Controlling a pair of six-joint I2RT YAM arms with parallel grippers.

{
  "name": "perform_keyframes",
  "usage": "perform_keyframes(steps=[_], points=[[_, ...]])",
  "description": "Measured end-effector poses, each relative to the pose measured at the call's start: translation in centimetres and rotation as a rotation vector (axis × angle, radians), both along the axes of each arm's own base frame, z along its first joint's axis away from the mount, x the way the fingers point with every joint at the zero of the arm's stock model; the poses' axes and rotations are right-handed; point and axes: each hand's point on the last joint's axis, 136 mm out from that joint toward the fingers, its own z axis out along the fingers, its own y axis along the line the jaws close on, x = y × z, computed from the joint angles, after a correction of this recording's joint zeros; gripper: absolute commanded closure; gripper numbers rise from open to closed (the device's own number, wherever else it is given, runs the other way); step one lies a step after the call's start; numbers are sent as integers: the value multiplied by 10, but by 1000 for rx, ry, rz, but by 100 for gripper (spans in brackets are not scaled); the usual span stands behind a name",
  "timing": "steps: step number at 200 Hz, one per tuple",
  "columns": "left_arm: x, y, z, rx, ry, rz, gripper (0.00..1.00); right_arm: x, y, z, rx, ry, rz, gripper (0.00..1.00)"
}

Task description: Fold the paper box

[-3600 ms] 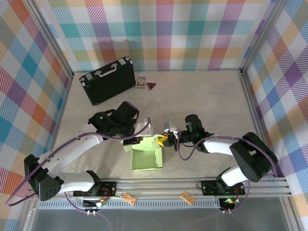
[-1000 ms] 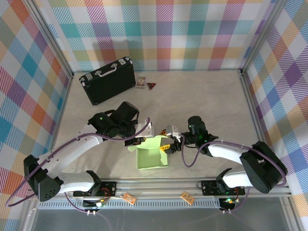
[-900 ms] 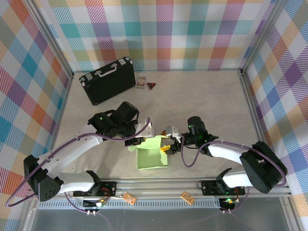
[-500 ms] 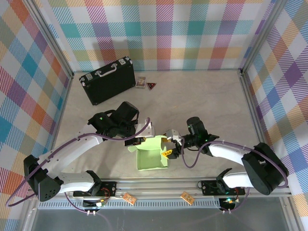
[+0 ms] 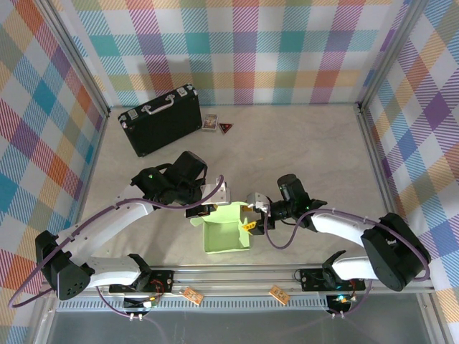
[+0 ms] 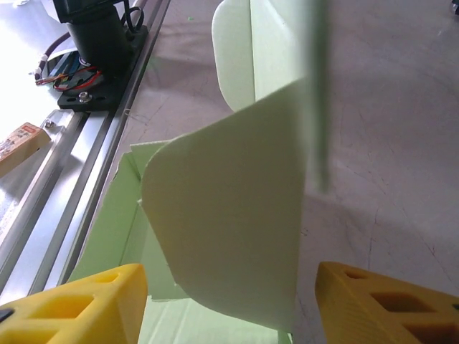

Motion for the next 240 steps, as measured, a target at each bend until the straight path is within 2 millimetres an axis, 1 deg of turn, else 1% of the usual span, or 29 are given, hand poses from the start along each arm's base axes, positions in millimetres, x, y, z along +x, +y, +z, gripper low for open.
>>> perform_keyframes(steps=[36, 64, 86, 100, 155, 166, 197, 240], points=[[0, 0, 0, 0, 0, 0, 100, 1, 2, 2, -1, -10, 19, 33], [0, 0, 0, 2, 1, 0, 100, -3, -1, -2, -23, -1, 32, 28], [0, 0, 0, 2, 1, 0, 100, -6, -4, -2, -42, -4, 34, 28], [0, 0, 0, 2, 1, 0, 100, -4, -5, -1, -52, -20, 19, 28], [0, 0, 0, 2, 1, -1, 100, 12, -7, 11, -46, -124, -51, 37], [0, 0, 0, 2, 1, -1, 100, 14, -7, 11, -46, -135, -59, 38], [0, 0, 0, 2, 1, -1, 100, 18, -7, 9, -35, -154, -82, 48], [0, 0, 0, 2, 1, 0, 100, 21, 1, 5, 5, -136, -73, 55]])
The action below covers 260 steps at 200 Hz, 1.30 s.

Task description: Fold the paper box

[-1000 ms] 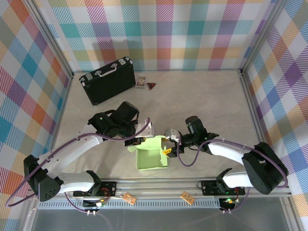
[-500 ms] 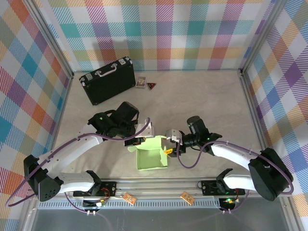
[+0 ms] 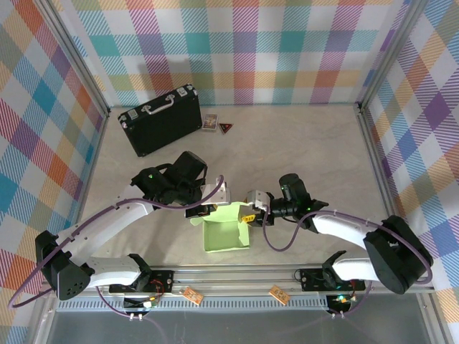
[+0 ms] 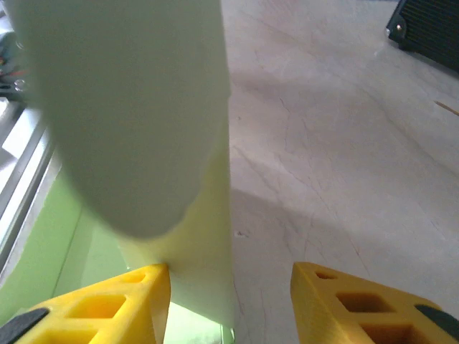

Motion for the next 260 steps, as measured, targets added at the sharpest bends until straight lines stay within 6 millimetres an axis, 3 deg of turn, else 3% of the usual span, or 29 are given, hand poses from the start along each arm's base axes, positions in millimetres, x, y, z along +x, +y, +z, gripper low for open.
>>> perform_keyframes(steps=[57, 75, 87, 122, 132, 146, 154, 176, 213, 222, 231, 249, 260], points=[[-1, 1, -2, 6, 5, 1, 100, 0, 10, -6, 49, 49, 36, 73], [-1, 1, -3, 8, 4, 2, 100, 0, 12, -7, 60, 49, 44, 86], [-1, 1, -3, 8, 4, 2, 100, -1, 12, -7, 64, 52, 46, 100], [-1, 1, -3, 8, 4, 2, 100, -2, 12, -7, 70, 58, 51, 100], [-1, 1, -3, 8, 3, 1, 100, -3, 12, -7, 71, 59, 52, 78], [-1, 1, -3, 7, 5, 1, 100, -2, 12, -5, 82, 53, 47, 72], [-1, 1, -3, 5, 6, 0, 100, -1, 13, -3, 92, 43, 46, 74], [-1, 1, -3, 3, 4, 0, 100, 0, 14, 2, 108, 30, 49, 100], [-1, 1, -2, 1, 1, 0, 100, -5, 14, 2, 110, 52, 64, 100], [-1, 1, -2, 1, 1, -1, 100, -5, 14, 2, 110, 55, 62, 77], [-1, 1, -2, 1, 2, -1, 100, -4, 13, 3, 110, 54, 58, 72], [-1, 0, -2, -1, 4, -2, 100, -1, 15, 11, 132, 27, 49, 73], [-2, 0, -2, -3, 5, -3, 100, 0, 15, 18, 146, 13, 49, 88]])
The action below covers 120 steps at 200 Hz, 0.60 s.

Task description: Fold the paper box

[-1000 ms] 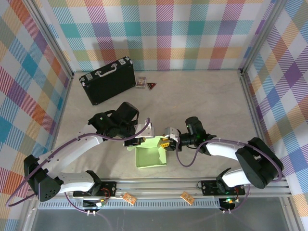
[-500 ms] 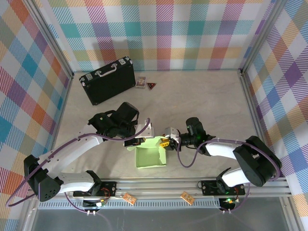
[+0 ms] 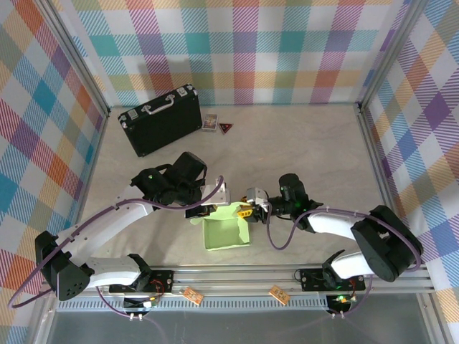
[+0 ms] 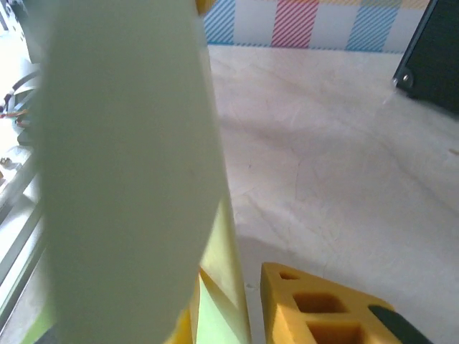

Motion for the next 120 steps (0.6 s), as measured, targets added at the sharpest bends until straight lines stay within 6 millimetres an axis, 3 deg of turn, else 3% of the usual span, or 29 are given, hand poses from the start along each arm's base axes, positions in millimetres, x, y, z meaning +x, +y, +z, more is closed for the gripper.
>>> perform_keyframes(steps=[8, 38, 52, 66, 73, 81, 88, 120], points=[[0, 0, 0, -1, 1, -1, 100, 0, 0, 4, 7, -9, 1, 100], [0, 0, 1, -2, -3, -3, 100, -4, -1, 4, 4, 9, 13, 100], [0, 0, 1, -3, -3, -3, 100, -4, -1, 4, 4, 16, 10, 75], [0, 0, 0, -2, -1, -3, 100, -2, 0, 6, 13, 10, 2, 72], [0, 0, 0, -2, -2, -3, 100, -1, 1, 9, 23, 4, -1, 75], [0, 0, 0, -2, -2, -3, 100, 0, 1, 12, 30, 1, -3, 91], [0, 0, 0, -2, -2, -3, 100, 0, 1, 14, 35, -1, -3, 100], [0, 0, 1, -3, -4, -2, 100, -2, 1, 16, 36, 3, 7, 99]])
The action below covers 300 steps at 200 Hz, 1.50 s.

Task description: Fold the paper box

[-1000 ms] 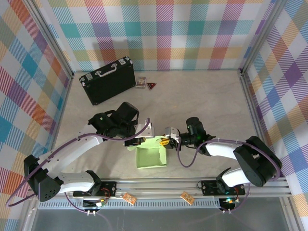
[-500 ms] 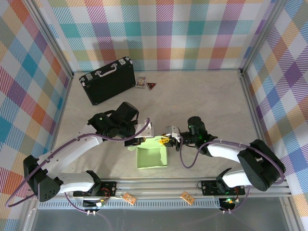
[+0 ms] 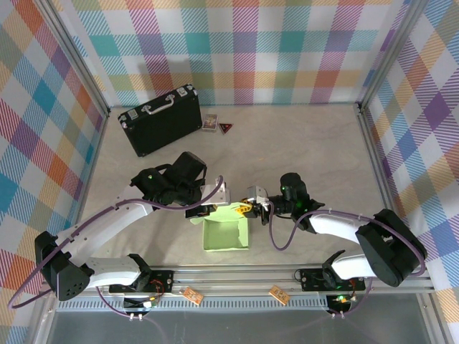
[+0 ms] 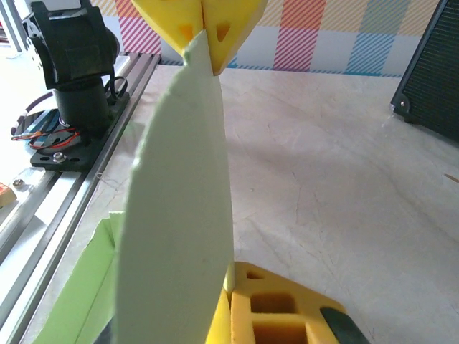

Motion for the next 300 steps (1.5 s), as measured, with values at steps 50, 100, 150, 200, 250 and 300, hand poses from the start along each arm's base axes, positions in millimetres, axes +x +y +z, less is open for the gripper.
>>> perform_keyframes(steps=[50, 100, 150, 200, 250, 300], points=[[0, 0, 0, -1, 0, -1, 100, -1, 0, 6, 14, -4, -2, 100], [0, 0, 0, -1, 1, -1, 100, -1, 0, 9, 20, -2, -2, 98], [0, 0, 0, -1, 1, -1, 100, -1, 0, 10, 24, 2, 0, 72], [0, 0, 0, -1, 0, -1, 100, -1, 1, 14, 37, -6, 2, 98], [0, 0, 0, 0, 1, -1, 100, 1, 1, 18, 49, -12, -8, 74], [0, 0, 0, 0, 1, 0, 100, 4, 2, 17, 53, -23, -18, 81]])
